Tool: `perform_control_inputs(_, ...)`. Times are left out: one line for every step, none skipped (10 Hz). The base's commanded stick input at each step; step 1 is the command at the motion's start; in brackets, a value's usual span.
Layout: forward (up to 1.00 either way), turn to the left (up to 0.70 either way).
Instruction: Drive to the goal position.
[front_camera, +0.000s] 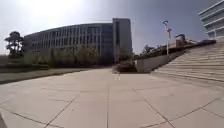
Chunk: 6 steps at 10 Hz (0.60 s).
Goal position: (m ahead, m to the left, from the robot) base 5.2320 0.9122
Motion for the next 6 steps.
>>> perform_control_inputs(0.70, 0.00)
perform_control_inputs(0.70, 0.00)
perform_control_inputs(0.70, 0.00)
perform_control_inputs(0.70, 0.00)
perform_control_inputs(0.70, 0.00)
perform_control_inputs(0.70, 0.00)
